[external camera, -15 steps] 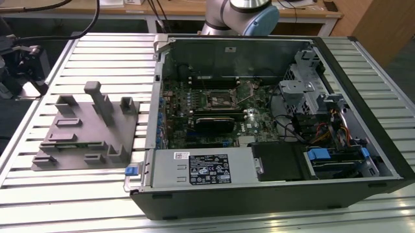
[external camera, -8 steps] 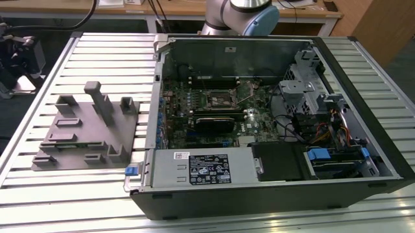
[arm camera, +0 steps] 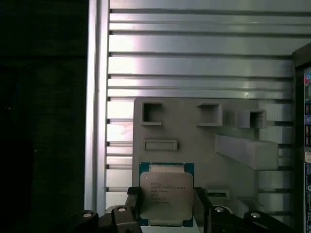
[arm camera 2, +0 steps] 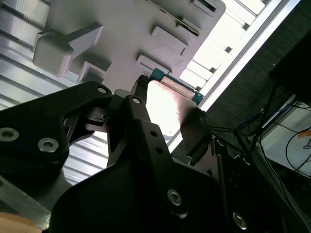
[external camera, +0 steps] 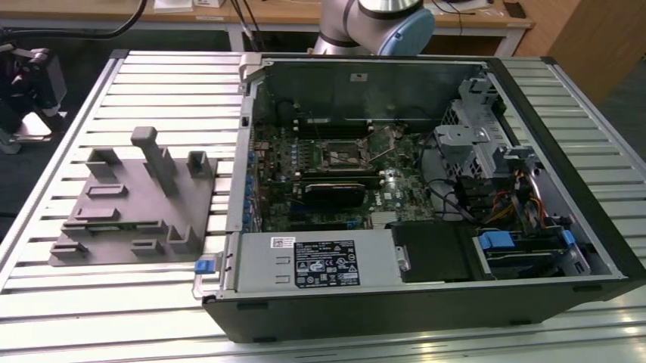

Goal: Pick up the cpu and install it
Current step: 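Pick up the cpu and move it towards the insertion slot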

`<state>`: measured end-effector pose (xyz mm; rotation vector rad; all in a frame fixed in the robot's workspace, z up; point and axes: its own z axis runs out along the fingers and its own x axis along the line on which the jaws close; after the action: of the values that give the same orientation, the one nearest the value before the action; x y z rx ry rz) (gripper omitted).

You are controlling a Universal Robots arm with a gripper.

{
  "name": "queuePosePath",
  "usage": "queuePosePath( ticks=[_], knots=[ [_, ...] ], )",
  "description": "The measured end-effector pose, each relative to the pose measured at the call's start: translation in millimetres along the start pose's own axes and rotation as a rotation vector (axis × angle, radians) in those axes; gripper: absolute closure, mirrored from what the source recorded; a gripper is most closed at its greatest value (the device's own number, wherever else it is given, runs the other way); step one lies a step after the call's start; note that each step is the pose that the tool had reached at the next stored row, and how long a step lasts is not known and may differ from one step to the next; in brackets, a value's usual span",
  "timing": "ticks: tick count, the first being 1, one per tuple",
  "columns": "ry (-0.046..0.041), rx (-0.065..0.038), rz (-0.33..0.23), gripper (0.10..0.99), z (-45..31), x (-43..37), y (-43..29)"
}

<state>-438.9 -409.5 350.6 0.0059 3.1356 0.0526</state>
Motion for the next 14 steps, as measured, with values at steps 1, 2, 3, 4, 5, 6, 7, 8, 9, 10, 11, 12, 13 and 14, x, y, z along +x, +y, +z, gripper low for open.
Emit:
queuePosePath(
  ticks=[1, 2, 3, 4, 5, 6, 7, 8, 9, 10, 11, 12, 13, 14],
  knots=[
    [0.0000, 0.000, 0.000, 0.557, -0.7, 0.0, 0.0],
    [0.0001, 0.000, 0.000, 0.557, -1.4, 0.0, 0.0],
    [0.0003, 0.000, 0.000, 0.557, -2.3, 0.0, 0.1],
    [0.0002, 0.000, 0.000, 0.557, -3.3, -0.1, 0.1],
    [0.0001, 0.000, 0.000, 0.557, -4.9, -0.1, 0.2],
    [0.0001, 0.000, 0.000, 0.557, -6.8, -0.1, 0.2],
    [0.0002, 0.000, 0.000, 0.557, -8.6, -0.1, 0.3],
    [0.0001, 0.000, 0.000, 0.557, -10.3, -0.1, 0.3],
    [0.0003, 0.000, 0.000, 0.557, -12.2, -0.1, 0.4],
    [0.0002, 0.000, 0.000, 0.557, -14.0, 0.0, 0.4],
    [0.0001, 0.000, 0.000, 0.557, -16.1, 0.0, 0.5],
    [0.0001, 0.000, 0.000, 0.557, -18.2, 0.0, 0.6],
    [0.0001, 0.000, 0.000, 0.557, -20.2, 0.0, 0.7],
    [0.0002, -0.001, 0.000, 0.557, -22.5, 0.0, 0.8]
  ],
)
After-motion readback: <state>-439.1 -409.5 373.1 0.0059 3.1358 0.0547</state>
